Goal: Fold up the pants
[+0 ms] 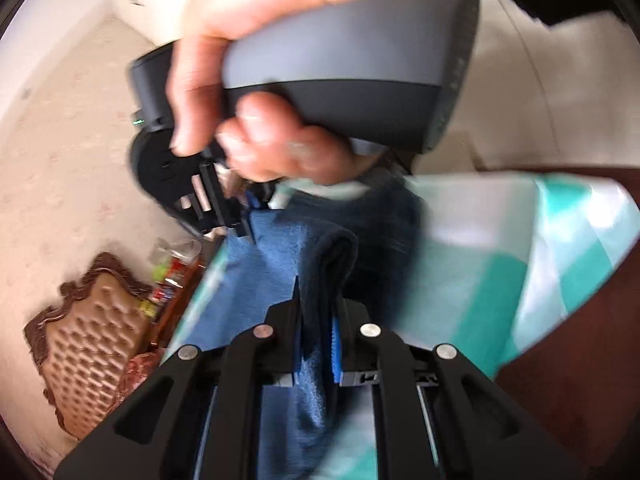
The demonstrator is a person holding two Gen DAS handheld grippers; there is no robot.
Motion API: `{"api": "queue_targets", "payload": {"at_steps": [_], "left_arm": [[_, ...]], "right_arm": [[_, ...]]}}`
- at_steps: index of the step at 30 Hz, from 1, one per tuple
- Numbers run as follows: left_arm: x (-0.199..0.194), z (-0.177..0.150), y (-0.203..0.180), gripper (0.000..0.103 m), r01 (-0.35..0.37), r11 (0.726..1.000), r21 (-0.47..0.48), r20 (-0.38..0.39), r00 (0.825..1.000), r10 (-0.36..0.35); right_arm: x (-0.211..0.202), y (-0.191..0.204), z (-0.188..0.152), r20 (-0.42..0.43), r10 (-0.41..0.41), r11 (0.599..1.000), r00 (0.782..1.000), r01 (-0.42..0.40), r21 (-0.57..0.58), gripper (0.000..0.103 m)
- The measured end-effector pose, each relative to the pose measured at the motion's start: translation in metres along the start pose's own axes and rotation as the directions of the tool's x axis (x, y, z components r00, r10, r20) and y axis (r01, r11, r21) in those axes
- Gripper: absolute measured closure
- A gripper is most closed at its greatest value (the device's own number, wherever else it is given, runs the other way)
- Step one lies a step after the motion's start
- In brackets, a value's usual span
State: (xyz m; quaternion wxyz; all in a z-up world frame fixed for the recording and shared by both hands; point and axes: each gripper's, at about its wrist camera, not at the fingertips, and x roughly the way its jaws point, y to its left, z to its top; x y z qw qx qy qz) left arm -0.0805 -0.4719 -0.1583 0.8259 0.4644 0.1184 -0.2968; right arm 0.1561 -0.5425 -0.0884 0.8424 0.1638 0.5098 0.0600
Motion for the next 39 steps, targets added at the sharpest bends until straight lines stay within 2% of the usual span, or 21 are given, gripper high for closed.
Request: {"api": "queue_targets", "payload": {"at_steps": [3,7,11,16,17,20,21,22,23,24,25,26,28,31,32,33,34,35,37,38,39], "left_arm": [[0.006,0.000,0.016,0.093,-0.005,1.000,-0.015,0.005,1.000,0.005],[-0.011,0.017,0.041,0.093,-0.045,0.996,-0.075,0.043,0.998,0.048],[-0.016,0.039,0.043,0.093,-0.058,0.996,-0.072,0.080,0.995,0.064],[0.007,0.038,0.001,0.093,-0.016,1.000,0.004,0.053,0.998,0.015],[0.013,0.035,-0.005,0.092,0.009,1.000,0.008,0.038,0.999,-0.009],[0.024,0.028,-0.009,0.089,0.005,1.000,0.008,0.045,0.999,-0.005],[0.027,0.028,-0.006,0.085,0.008,1.000,-0.007,0.046,0.999,-0.008],[0.028,0.029,-0.002,0.076,0.007,1.000,-0.017,0.044,0.999,-0.007],[0.031,0.027,0.005,0.070,0.000,0.999,-0.034,0.044,0.999,0.002],[0.034,0.026,0.010,0.057,-0.011,0.999,-0.049,0.045,0.999,0.013],[0.033,0.025,0.015,0.043,-0.026,0.998,-0.061,0.051,0.998,0.029],[0.031,0.023,0.019,0.037,-0.030,0.997,-0.071,0.061,0.998,0.034],[0.018,0.021,0.029,0.019,0.002,0.995,-0.104,0.101,0.995,0.008],[-0.007,0.015,0.047,0.017,0.054,0.990,-0.132,0.154,0.987,-0.033],[-0.016,0.010,0.065,0.017,0.105,0.978,-0.178,0.165,0.983,-0.076],[-0.021,0.003,0.086,0.021,0.145,0.960,-0.241,0.176,0.979,-0.103],[-0.023,-0.003,0.114,0.033,0.166,0.928,-0.335,0.170,0.979,-0.113],[-0.013,-0.009,0.149,0.040,0.208,0.873,-0.441,0.163,0.975,-0.150],[0.015,-0.012,0.201,0.071,0.300,0.744,-0.597,0.185,0.954,-0.237],[0.035,-0.010,0.221,0.072,0.338,0.701,-0.627,0.198,0.940,-0.276],[0.056,-0.002,0.228,0.073,0.390,0.683,-0.617,0.209,0.919,-0.336]], "right_arm": [[-0.006,-0.003,-0.001,0.020,0.040,0.999,0.999,-0.040,0.026,0.094],[-0.044,0.017,0.009,0.087,0.053,0.998,0.995,-0.049,-0.039,0.095],[-0.065,0.009,0.016,0.125,0.063,0.997,0.990,-0.059,-0.040,0.095],[-0.030,-0.030,0.008,0.065,0.025,0.999,0.998,-0.027,0.030,0.095],[-0.025,-0.034,0.005,0.057,0.027,0.999,0.998,-0.029,0.041,0.094],[-0.015,-0.046,-0.003,0.068,0.052,0.996,0.996,-0.056,0.062,0.094],[-0.015,-0.048,-0.003,0.073,0.055,0.996,0.996,-0.060,0.064,0.094],[-0.015,-0.050,-0.003,0.076,0.044,0.997,0.996,-0.049,0.067,0.090],[-0.014,-0.051,-0.003,0.077,0.034,0.997,0.996,-0.039,0.070,0.084],[-0.014,-0.054,-0.003,0.079,0.015,0.996,0.997,-0.021,0.083,0.070],[-0.016,-0.056,-0.004,0.086,0.006,0.995,0.996,-0.014,0.094,0.062],[-0.019,-0.058,-0.003,0.098,0.000,0.994,0.995,-0.010,0.107,0.062],[-0.028,-0.065,-0.002,0.134,-0.003,0.991,0.991,-0.015,0.136,0.060],[-0.048,-0.071,-0.001,0.206,-0.064,0.981,0.976,0.024,0.191,0.059],[-0.056,-0.072,-0.004,0.226,-0.113,0.975,0.968,0.064,0.214,0.059],[-0.071,-0.069,-0.011,0.253,-0.184,0.965,0.950,0.125,0.231,0.059],[-0.083,-0.063,-0.018,0.279,-0.223,0.960,0.934,0.161,0.227,0.059],[-0.096,-0.049,-0.030,0.316,-0.251,0.960,0.915,0.193,0.203,0.059],[-0.104,-0.025,-0.048,0.344,-0.263,0.962,0.901,0.217,0.167,0.059],[-0.104,-0.012,-0.058,0.361,-0.264,0.963,0.894,0.222,0.155,0.059],[-0.101,-0.005,-0.064,0.367,-0.281,0.958,0.887,0.238,0.158,0.059]]}}
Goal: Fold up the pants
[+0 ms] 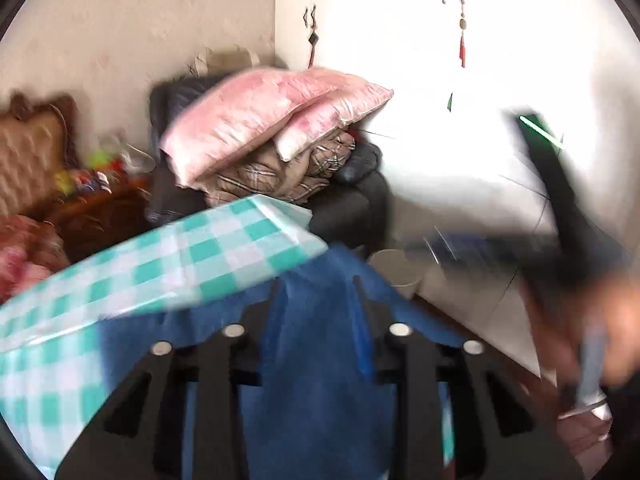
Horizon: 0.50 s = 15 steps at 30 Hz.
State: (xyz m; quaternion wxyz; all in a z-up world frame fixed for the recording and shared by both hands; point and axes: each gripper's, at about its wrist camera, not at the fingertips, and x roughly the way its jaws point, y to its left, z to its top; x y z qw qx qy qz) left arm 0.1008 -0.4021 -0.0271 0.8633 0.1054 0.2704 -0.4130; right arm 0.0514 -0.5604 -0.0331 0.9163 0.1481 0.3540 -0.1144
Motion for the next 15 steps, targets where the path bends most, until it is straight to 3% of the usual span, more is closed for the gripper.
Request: {"api": "queue_targets", "payload": {"at_steps": [1,3,6,8,12,15], "left_arm": [[0.031,0.015,0.011,0.082,0.115,0.993,-0.022,-0.070,0.991,-0.116],[0.081,0.029,0.019,0.084,0.205,0.976,-0.069,-0.174,0.961,-0.214],[0.136,0.029,0.005,0.085,0.237,0.971,-0.035,-0.268,0.934,-0.238],[0.172,0.023,0.017,0.084,0.189,0.981,-0.052,-0.340,0.920,-0.195],[0.178,0.015,0.016,0.062,0.138,0.989,-0.055,-0.324,0.934,-0.149],[0.144,0.016,0.029,0.065,0.102,0.987,-0.122,-0.259,0.957,-0.131]], "right_arm": [[0.000,0.007,-0.008,-0.002,-0.032,0.999,0.999,0.032,-0.007,0.059],[0.008,0.020,-0.028,-0.018,-0.108,0.993,0.994,0.107,-0.039,0.059],[0.031,0.027,-0.051,-0.089,-0.162,0.986,0.983,0.157,-0.060,0.059],[0.044,0.022,-0.064,-0.123,-0.177,0.984,0.976,0.173,-0.040,0.059],[0.044,0.014,-0.071,-0.117,-0.160,0.987,0.980,0.161,0.000,0.059],[0.044,0.012,-0.069,-0.125,-0.157,0.987,0.980,0.159,-0.001,0.058]]}}
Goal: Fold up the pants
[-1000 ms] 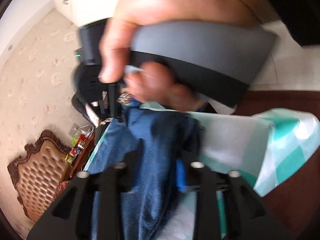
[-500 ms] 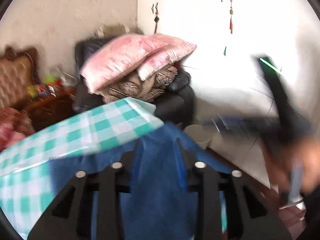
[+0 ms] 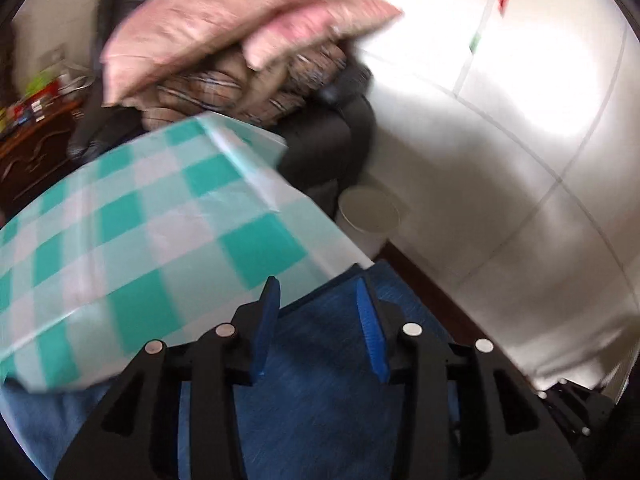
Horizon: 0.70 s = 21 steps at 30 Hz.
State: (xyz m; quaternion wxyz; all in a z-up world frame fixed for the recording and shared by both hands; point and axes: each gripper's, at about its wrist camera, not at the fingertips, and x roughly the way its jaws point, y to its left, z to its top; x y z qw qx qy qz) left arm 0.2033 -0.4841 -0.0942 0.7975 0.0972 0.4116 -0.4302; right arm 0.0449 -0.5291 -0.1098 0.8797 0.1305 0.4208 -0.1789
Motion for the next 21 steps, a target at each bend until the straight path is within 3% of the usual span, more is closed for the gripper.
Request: {"api": "queue_targets", "payload": {"at_steps": [2,3,6,7,9,11,12,15,17,19,21], "left_arm": [[-0.037,-0.015,0.013,0.064,0.013,0.999,-0.036,0.056,0.998,-0.011],[-0.051,-0.027,0.021,0.062,-0.024,0.999,-0.028,0.060,0.998,0.025],[-0.046,-0.046,0.046,0.064,-0.157,0.986,-0.045,-0.041,0.987,0.156],[-0.039,-0.050,0.064,0.066,-0.139,0.986,-0.092,-0.088,0.987,0.131],[-0.045,-0.049,0.084,0.069,-0.091,0.984,-0.152,-0.087,0.993,0.078],[-0.062,-0.045,0.091,0.055,-0.176,0.973,-0.149,-0.069,0.984,0.167],[-0.075,-0.044,0.095,0.040,-0.196,0.968,-0.156,-0.044,0.981,0.191],[-0.120,-0.055,0.102,0.033,-0.231,0.950,-0.212,0.015,0.971,0.239],[-0.132,-0.064,0.093,0.021,-0.270,0.947,-0.174,0.025,0.960,0.278],[-0.146,-0.081,0.084,0.001,-0.303,0.937,-0.176,0.054,0.947,0.317],[-0.156,-0.099,0.080,0.002,-0.294,0.933,-0.205,0.093,0.943,0.318]], "right_arm": [[0.000,-0.001,0.000,0.002,-0.005,1.000,1.000,0.005,-0.003,0.056],[0.000,-0.001,0.000,0.003,-0.008,1.000,1.000,0.008,-0.007,0.054],[-0.003,0.000,0.002,-0.002,-0.018,1.000,1.000,0.018,-0.007,0.050],[-0.005,0.001,0.004,-0.007,-0.017,1.000,1.000,0.017,-0.001,0.050],[-0.018,0.007,0.010,0.016,-0.007,1.000,1.000,0.008,-0.006,0.047],[-0.034,0.018,0.019,0.076,-0.019,0.999,0.997,0.022,-0.045,0.027],[-0.040,0.023,0.024,0.106,-0.019,0.998,0.994,0.026,-0.064,0.016],[-0.039,0.037,0.038,0.101,0.014,0.996,0.995,-0.004,-0.092,0.015],[-0.029,0.046,0.044,0.086,-0.003,0.996,0.996,0.011,-0.090,0.015],[-0.015,0.057,0.046,0.098,-0.005,0.993,0.995,0.017,-0.121,0.015],[0.002,0.066,0.043,0.057,-0.029,0.987,0.998,0.037,-0.154,0.015]]}}
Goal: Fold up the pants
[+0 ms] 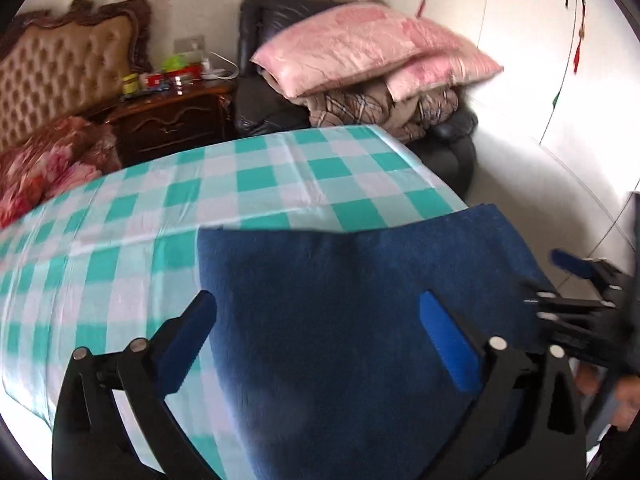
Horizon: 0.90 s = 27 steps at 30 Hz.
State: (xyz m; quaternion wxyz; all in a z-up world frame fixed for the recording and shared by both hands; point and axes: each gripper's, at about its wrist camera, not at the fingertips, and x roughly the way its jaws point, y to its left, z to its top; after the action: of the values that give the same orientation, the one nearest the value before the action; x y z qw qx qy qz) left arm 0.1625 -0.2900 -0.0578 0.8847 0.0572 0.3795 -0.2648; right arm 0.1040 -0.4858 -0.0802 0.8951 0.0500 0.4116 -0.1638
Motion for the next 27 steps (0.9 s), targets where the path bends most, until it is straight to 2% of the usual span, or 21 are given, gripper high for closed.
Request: {"api": "queue_targets", "payload": {"at_steps": [1,2,3,5,7,8,9,10,11,15,18,19,20,24,27], "left_arm": [[-0.004,-0.009,0.001,0.002,0.013,1.000,-0.003,0.024,1.000,-0.013],[-0.002,-0.014,-0.001,0.002,0.019,1.000,0.020,0.012,1.000,-0.019],[0.004,-0.019,-0.004,0.002,0.039,0.997,0.070,-0.005,0.999,-0.039],[0.012,-0.023,-0.010,0.002,0.018,0.993,0.119,-0.027,1.000,-0.015],[0.022,-0.023,-0.010,0.002,0.053,0.994,0.099,-0.062,0.997,-0.047],[0.025,-0.023,-0.010,0.002,0.048,0.995,0.091,-0.075,0.996,-0.041],[0.028,-0.022,-0.011,0.006,0.021,0.996,0.087,-0.081,0.997,-0.014],[0.031,-0.019,-0.013,0.014,0.002,0.996,0.092,-0.086,0.996,0.006],[0.034,-0.017,-0.015,0.017,0.004,0.996,0.094,-0.093,0.996,0.005],[0.049,-0.006,-0.022,0.036,0.055,0.996,0.074,-0.116,0.992,-0.046],[0.066,0.003,-0.031,0.040,0.074,0.995,0.062,-0.135,0.989,-0.066],[0.070,0.006,-0.034,0.046,0.084,0.994,0.065,-0.139,0.987,-0.075],[0.075,0.009,-0.037,0.048,0.092,0.993,0.067,-0.144,0.986,-0.081],[0.108,0.017,-0.044,0.049,0.067,0.994,0.089,-0.205,0.978,-0.048],[0.114,0.018,-0.044,0.047,0.054,0.994,0.097,-0.207,0.978,-0.033]], "right_arm": [[0.009,0.002,-0.003,-0.037,0.007,1.000,0.999,-0.007,-0.001,0.014],[0.015,0.004,-0.007,-0.066,0.015,1.000,0.998,-0.015,0.000,0.014],[0.020,0.008,-0.012,-0.081,-0.009,1.000,0.997,0.008,-0.016,0.014],[0.023,0.013,-0.019,-0.081,-0.050,0.998,0.995,0.046,-0.050,0.011],[0.024,0.012,-0.022,-0.094,-0.058,0.998,0.994,0.055,-0.029,0.011],[0.026,0.010,-0.022,-0.103,-0.055,0.998,0.993,0.054,-0.013,0.010],[0.027,0.009,-0.022,-0.109,-0.054,0.999,0.993,0.054,-0.004,0.009],[0.028,0.009,-0.023,-0.110,-0.056,0.998,0.992,0.057,0.000,0.009],[0.028,0.009,-0.024,-0.108,-0.058,0.998,0.992,0.059,0.000,0.009],[0.029,0.011,-0.026,-0.108,-0.072,0.997,0.992,0.073,0.003,0.008],[0.029,0.011,-0.025,-0.111,-0.072,0.997,0.991,0.074,0.009,0.008],[0.029,0.011,-0.025,-0.110,-0.074,0.997,0.991,0.076,0.007,0.008],[0.029,0.011,-0.025,-0.109,-0.076,0.997,0.991,0.077,0.006,0.008],[0.030,0.012,-0.025,-0.106,-0.078,0.997,0.991,0.079,0.008,0.008],[0.030,0.012,-0.025,-0.103,-0.081,0.997,0.991,0.082,0.004,0.008]]}}
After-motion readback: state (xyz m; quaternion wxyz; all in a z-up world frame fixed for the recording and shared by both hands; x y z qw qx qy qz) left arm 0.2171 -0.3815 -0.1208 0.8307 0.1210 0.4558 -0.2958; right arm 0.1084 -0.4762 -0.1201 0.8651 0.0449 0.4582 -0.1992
